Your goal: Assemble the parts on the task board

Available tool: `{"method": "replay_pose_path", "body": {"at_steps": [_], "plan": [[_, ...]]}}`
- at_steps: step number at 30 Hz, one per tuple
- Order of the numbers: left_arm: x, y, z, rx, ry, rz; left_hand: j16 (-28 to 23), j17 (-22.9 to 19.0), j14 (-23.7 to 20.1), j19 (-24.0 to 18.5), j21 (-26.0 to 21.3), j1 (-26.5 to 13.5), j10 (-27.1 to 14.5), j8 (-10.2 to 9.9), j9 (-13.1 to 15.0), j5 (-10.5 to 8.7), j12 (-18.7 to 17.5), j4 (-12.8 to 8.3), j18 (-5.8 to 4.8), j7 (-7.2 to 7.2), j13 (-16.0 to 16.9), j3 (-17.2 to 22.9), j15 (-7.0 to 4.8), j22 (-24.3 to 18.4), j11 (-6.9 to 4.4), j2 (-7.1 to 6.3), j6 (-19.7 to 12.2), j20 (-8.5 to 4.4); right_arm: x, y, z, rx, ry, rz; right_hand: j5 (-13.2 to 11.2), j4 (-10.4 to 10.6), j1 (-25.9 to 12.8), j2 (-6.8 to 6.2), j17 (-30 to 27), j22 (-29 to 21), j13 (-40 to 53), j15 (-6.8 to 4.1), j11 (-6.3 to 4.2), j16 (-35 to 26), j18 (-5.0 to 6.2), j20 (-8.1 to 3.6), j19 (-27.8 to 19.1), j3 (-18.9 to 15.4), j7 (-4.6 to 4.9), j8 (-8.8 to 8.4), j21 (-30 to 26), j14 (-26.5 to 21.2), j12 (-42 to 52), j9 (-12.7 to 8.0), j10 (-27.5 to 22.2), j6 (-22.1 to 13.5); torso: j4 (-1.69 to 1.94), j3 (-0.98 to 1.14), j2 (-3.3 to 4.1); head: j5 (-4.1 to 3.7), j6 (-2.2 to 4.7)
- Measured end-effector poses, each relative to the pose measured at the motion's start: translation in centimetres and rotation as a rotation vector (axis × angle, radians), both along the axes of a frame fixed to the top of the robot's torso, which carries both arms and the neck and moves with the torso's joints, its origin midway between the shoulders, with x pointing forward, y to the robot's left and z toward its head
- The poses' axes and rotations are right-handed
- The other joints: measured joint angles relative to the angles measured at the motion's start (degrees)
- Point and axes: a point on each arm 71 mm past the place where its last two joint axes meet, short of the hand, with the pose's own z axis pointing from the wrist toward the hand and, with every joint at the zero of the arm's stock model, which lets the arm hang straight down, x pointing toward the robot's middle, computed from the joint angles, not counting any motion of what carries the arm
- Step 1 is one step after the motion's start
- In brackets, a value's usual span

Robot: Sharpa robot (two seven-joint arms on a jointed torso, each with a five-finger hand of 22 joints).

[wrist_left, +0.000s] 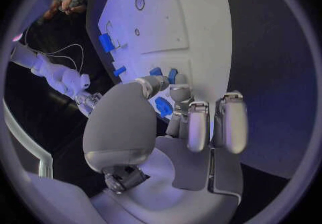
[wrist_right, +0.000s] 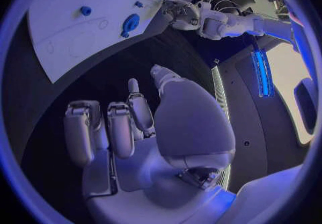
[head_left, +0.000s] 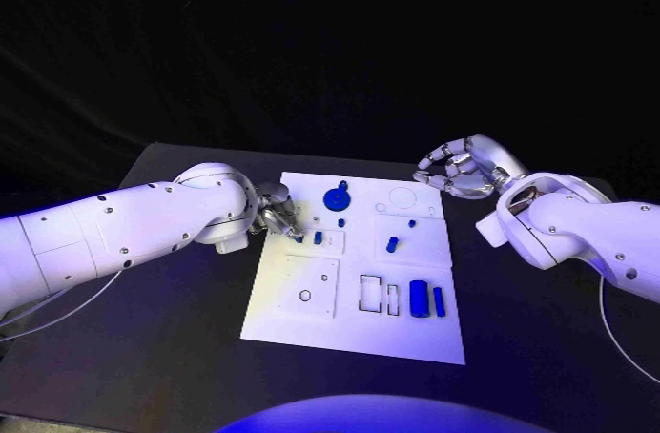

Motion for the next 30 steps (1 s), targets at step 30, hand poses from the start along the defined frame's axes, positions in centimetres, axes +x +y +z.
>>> {"method": "replay_pose_path", "body": {"at_steps": [30], "plan": [[0.21, -0.50, -0.25, 0.026, 0.033, 0.008, 0.00, 0.05, -0.10, 0.21, 0.22, -5.87, 1.25, -0.25, 0.14, -0.60, 0.61, -4.75, 0.00, -0.95, 0.32, 3.78, -0.55, 0.00, -0.42, -1.08, 1.09, -0.21, -0.04, -0.12, 0.01, -0.001, 0.000, -0.002, 0.00, 0.00, 0.00, 0.00, -0.01, -0.02, 0.00, 0.00, 0.00, 0.00, 0.00, 0.00, 0.00, 0.00, 0.00, 0.00, -0.23, 0.00, 0.00, 0.00, 0.00, 0.00, -0.01, 0.05, -0.01, -0.32, -0.12]]}}
